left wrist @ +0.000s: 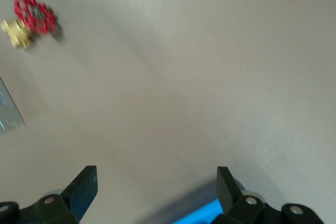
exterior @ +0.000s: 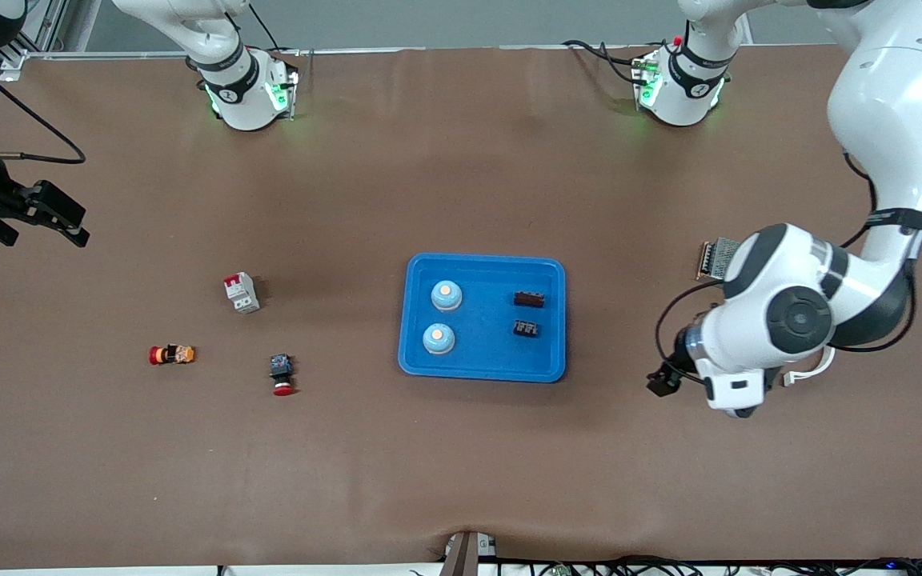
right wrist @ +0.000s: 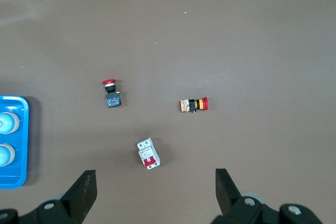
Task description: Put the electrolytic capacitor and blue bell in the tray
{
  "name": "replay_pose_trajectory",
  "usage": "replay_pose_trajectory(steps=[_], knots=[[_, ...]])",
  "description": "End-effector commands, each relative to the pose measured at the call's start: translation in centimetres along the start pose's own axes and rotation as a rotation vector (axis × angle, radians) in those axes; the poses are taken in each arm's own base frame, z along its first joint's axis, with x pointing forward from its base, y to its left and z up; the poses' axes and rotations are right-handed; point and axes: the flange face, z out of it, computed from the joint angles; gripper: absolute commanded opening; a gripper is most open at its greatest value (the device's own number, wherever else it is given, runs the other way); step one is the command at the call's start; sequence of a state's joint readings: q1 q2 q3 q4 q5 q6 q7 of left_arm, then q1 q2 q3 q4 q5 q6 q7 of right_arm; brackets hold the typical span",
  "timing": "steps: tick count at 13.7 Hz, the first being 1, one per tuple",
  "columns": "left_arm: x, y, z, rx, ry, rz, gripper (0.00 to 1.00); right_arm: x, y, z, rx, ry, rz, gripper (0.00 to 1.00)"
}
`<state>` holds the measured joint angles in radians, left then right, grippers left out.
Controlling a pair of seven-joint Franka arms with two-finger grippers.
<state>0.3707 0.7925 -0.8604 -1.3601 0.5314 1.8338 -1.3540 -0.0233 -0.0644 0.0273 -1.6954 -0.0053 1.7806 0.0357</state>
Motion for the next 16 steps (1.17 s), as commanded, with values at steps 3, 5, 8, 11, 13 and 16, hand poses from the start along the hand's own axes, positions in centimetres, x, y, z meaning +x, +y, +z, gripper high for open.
replay_pose_trajectory(steps=[3, 5, 8, 11, 13, 16], knots=[[3.3, -2.0, -0.4, 0.040, 0.082, 0.111, 1.00, 0.3, -0.4, -0.4, 0.007, 0.008, 0.006, 1.00], [5.8, -3.5, -0.6, 0.039, 0.080, 0.164, 1.00, 0.3, -0.3, -0.4, 0.007, 0.008, 0.008, 1.00], [9.4, -5.7, -0.7, 0.033, 0.077, 0.272, 1.00, 0.3, -0.4, -0.4, 0.007, 0.008, 0.006, 1.00], [11.0, -5.6, -0.1, -0.009, 0.123, 0.286, 1.00, 0.3, -0.4, -0.6, 0.006, 0.014, 0.006, 1.00], [12.5, -5.7, -0.6, -0.031, 0.142, 0.316, 1.00, 0.6, -0.1, -1.6, 0.004, 0.033, 0.010, 1.00], [13.1, -5.0, -1.6, -0.034, 0.177, 0.422, 1.00, 0.6, 0.9, -1.5, 0.001, 0.024, 0.030, 1.00]])
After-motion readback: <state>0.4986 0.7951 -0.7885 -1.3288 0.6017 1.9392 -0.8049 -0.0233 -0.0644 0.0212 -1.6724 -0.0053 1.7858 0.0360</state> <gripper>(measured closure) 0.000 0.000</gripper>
